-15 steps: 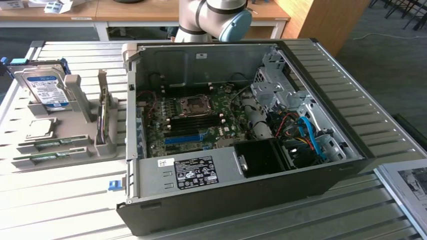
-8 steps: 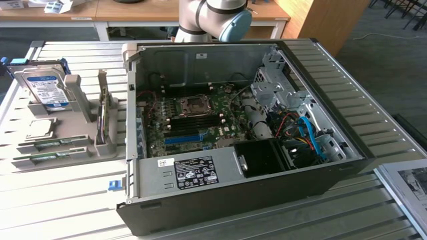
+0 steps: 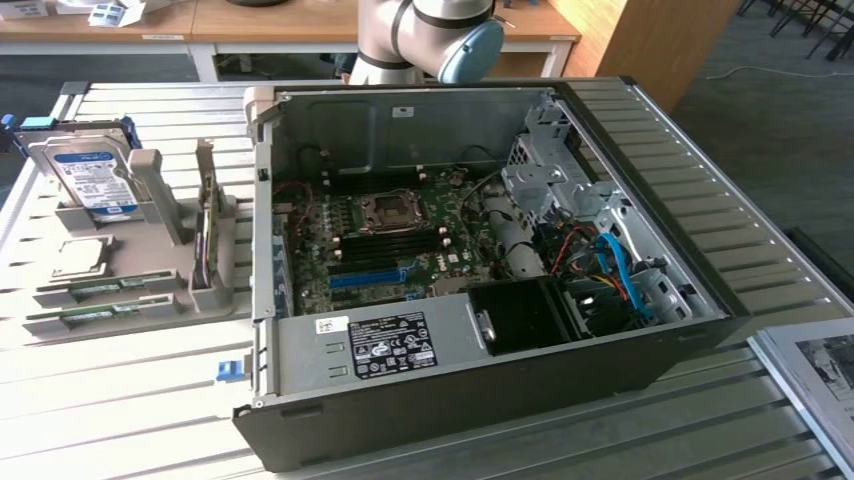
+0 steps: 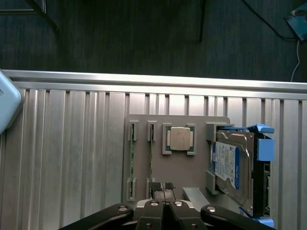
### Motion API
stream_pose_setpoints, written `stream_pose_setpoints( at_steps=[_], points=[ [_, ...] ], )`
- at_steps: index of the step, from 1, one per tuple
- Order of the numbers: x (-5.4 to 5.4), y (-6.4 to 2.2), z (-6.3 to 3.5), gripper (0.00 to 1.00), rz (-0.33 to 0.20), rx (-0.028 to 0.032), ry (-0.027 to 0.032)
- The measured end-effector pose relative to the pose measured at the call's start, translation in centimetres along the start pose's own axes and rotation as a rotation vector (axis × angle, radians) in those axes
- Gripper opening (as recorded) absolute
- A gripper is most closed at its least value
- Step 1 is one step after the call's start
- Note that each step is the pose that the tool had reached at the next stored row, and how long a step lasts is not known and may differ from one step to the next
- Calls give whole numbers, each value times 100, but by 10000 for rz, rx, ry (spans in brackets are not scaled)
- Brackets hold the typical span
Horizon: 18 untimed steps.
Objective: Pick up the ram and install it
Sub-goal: 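Pick up the ram and move it above insertion slot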
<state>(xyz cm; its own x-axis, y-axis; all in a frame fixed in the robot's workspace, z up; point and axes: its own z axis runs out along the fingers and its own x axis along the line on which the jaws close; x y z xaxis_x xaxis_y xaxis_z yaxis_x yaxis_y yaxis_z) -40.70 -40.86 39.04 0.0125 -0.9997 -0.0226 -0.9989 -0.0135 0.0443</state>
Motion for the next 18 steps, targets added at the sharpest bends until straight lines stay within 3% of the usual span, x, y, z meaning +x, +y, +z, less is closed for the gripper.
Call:
stream_pose_setpoints(
  at_steps=[18],
  points=[
    [0,0,4,10,-188,39,-2]
  ],
)
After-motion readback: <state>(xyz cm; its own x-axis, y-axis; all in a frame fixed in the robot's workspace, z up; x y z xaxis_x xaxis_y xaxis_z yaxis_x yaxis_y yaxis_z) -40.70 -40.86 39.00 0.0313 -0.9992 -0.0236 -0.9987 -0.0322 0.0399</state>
